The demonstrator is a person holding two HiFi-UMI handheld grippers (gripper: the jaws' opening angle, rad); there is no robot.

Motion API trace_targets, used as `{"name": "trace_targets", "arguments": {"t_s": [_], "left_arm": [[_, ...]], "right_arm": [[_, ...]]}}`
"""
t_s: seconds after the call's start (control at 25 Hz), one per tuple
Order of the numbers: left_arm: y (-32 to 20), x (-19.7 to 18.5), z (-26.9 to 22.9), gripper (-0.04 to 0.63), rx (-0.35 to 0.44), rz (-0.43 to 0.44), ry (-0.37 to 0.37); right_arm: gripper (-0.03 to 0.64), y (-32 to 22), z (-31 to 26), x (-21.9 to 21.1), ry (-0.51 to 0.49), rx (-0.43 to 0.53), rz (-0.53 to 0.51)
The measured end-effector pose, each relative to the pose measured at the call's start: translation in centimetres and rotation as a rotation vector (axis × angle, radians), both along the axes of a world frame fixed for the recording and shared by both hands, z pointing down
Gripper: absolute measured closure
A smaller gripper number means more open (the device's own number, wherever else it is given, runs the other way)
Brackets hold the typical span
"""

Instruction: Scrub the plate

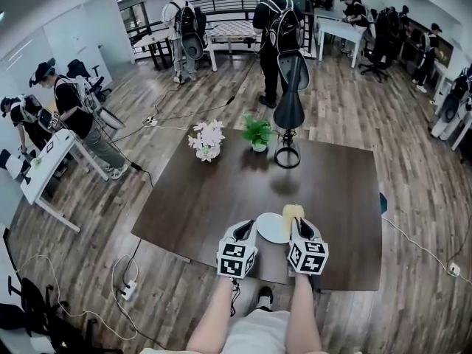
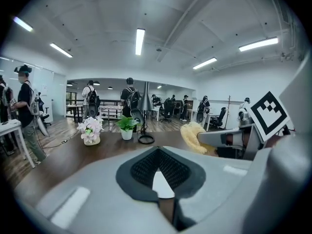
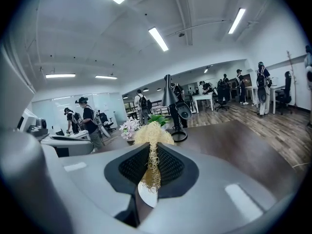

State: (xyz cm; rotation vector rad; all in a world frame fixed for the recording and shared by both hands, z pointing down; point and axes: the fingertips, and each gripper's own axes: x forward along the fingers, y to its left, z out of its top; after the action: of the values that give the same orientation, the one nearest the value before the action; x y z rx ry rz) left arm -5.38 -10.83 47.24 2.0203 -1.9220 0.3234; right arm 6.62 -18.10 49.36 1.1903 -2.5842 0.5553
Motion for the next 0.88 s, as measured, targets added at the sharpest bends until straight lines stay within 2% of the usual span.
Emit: {"name": "trace_targets", "arguments": {"t_s": [0.16,0.2,0.32,0.6,0.72,0.88], "left_arm": [[-2.2,-1.5,-0.8,0.594,-0.011,0.001,-0.119],[-2.8,-1.7,-1.6,0.594,0.002,-0.001,-0.125],[-4.0,-2.6,-3.0,0.594,0.047,-0.029,-0.06],[-2.9,-4.9,-0.8,0.594,0.041,-0.121,-0.011],[-2.6,-5.3,1.0,0.594,0.014,-0.14,-0.015],[-1.3,-5.8,4.1,0.594,-0.063,-0.164,0.003]], "right_arm": [[0.555,-3.3,-0.6,-0.8,-0.033,-0.001,0.009],[0.555,-4.1,-1.0,-0.9,-0.04,0.002,0.013],[0.555,-5.9,-1.1,-1.8,-0.054,0.003,0.009],[0.555,-6.9,2.0,-3.7,-0.053,-0.049,-0.028],[0.555,-7.8,4.0,-3.5,-0.055,-0.088,-0.014],[0.555,-6.4,7.4,-2.8,-0.02,-0.155,-0.004]]}}
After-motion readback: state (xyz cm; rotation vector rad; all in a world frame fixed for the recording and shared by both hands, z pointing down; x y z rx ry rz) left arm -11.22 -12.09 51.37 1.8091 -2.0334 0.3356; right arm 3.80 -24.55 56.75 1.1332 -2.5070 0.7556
